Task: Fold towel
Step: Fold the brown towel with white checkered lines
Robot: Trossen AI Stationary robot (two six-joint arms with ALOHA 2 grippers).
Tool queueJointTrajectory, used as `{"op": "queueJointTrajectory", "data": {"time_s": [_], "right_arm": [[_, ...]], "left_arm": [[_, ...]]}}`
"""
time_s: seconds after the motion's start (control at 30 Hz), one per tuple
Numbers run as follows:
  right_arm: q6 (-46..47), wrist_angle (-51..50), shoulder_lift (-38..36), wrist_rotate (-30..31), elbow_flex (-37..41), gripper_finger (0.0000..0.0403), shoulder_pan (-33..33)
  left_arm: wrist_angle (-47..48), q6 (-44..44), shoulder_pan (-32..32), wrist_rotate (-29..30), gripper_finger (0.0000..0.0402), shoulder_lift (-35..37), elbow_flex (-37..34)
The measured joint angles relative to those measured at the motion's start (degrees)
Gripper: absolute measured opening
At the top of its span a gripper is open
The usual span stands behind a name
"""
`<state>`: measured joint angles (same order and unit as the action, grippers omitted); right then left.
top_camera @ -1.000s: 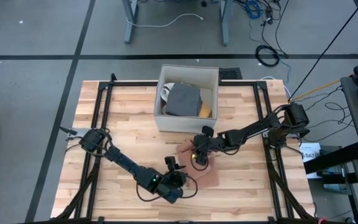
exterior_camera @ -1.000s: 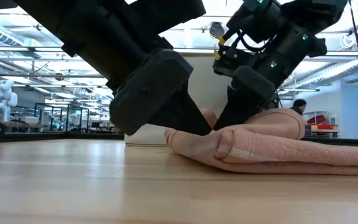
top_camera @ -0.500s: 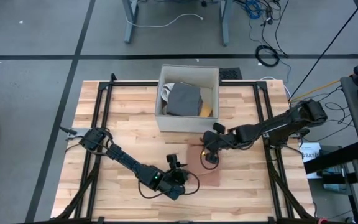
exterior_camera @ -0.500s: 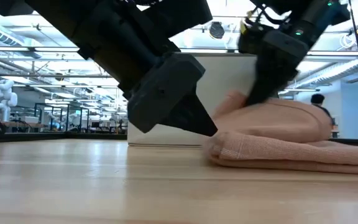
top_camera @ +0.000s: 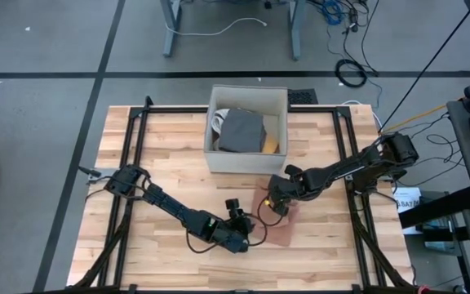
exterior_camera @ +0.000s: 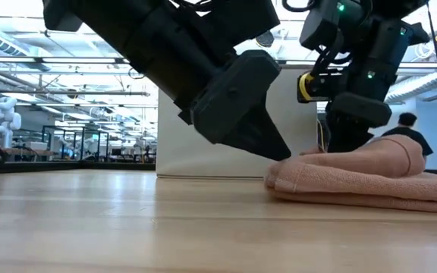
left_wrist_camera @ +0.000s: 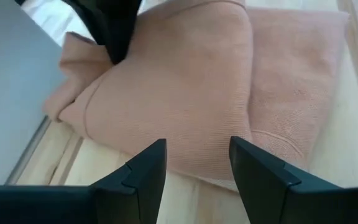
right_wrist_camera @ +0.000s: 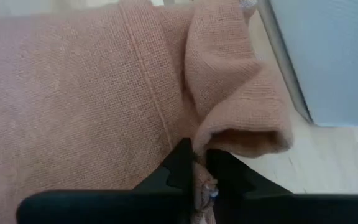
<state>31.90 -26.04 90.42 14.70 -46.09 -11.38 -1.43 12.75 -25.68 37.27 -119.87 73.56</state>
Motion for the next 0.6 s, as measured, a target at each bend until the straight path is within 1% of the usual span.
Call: {"op": "queueJointTrajectory", "data": {"time_s": [0.2,0.27,0.47,0.6], "right_arm": [[-1.52,1.46,0.78,0.13,0.00,0.0057,-0.04],[-2.08,2.00,0.78,0.16,0.00,0.0074,-0.04],[-2.36,2.29,0.78,0.24,0.00,0.0135,-0.04],[-2.59,2.44,0.78,0.24,0.00,0.0173,-0.04]], "left_arm": [[-1.54,-2.78,0.16,-2.75,0.0183,0.00,0.00],[-3.23,-3.38,0.16,-4.13,0.0183,0.00,0.00],[-9.65,-9.31,-0.43,-9.20,0.0183,-0.02,0.00],[-11.94,-10.33,-0.25,-11.38,0.0183,-0.02,0.00]]}}
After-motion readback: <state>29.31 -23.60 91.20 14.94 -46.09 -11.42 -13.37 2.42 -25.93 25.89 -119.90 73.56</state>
